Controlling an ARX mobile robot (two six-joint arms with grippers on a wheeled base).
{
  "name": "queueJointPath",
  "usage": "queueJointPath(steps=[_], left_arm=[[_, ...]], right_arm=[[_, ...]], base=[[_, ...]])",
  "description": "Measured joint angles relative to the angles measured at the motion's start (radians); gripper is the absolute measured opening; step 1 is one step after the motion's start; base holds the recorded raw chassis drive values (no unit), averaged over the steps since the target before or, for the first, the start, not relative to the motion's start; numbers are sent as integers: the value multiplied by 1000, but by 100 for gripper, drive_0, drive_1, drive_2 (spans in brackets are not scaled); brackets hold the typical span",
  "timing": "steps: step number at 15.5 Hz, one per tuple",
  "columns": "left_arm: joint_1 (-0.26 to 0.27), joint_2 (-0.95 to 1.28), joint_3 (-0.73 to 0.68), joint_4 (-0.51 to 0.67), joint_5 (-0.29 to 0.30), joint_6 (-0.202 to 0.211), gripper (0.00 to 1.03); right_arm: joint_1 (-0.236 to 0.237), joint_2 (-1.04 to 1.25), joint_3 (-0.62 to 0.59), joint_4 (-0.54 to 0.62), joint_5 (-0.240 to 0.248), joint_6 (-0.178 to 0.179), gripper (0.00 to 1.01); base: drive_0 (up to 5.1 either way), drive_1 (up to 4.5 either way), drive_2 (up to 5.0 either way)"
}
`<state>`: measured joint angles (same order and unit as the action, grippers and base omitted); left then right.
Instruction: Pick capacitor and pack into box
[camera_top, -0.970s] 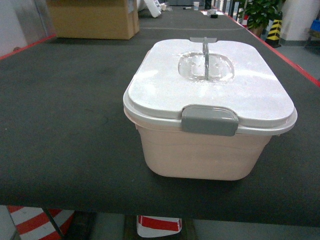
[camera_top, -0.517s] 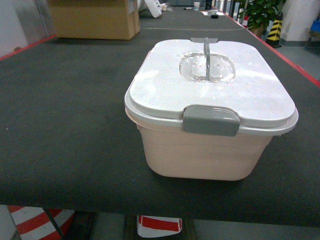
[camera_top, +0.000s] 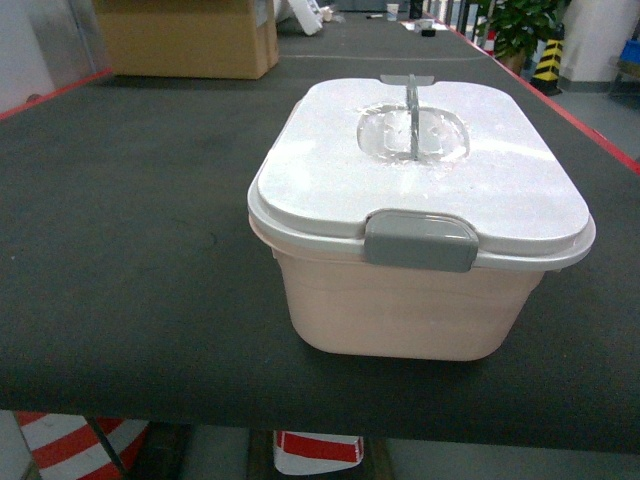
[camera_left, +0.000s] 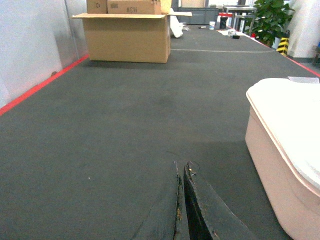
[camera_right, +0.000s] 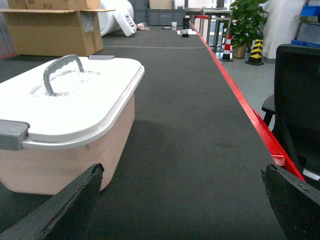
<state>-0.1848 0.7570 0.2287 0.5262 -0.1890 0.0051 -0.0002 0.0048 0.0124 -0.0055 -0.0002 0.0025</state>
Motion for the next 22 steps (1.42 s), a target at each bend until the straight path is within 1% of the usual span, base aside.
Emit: queueJointPath(steps=[5,6,7,8,11,12,16,21,22], left_arm=[[96,-178,-124,-59,98,-2,2],[171,-215,-140,-81,177,-2,2],[190,-252,-154,-102,175,-3,2],[184,-288,-168,-123,189,-2,2],[183,-377,-188,-190,189,-3,2],[183,-392,-216,-153,188,-3,2],[183,-491,-216,-260,189,-3,2],[183,-582,-216,-351,189,-3,2],[183,-636,-214,-428,188,-3,2]], right_arm=[[0,0,0,0,0,0,98],[0,0,0,1,0,0,98],[0,0,0,-1,1,0,98],[0,0,0,0,0,0,98],[0,0,0,0,0,0,98],[0,0,0,0,0,0,98],[0,0,0,0,0,0,98],[0,0,0,0,0,0,98],[0,0,0,0,0,0,98]], base=[[0,0,0],[0,0,0],[0,0,0],[0,0,0],[0,0,0],[0,0,0],[0,0,0],[0,0,0],[0,0,0]])
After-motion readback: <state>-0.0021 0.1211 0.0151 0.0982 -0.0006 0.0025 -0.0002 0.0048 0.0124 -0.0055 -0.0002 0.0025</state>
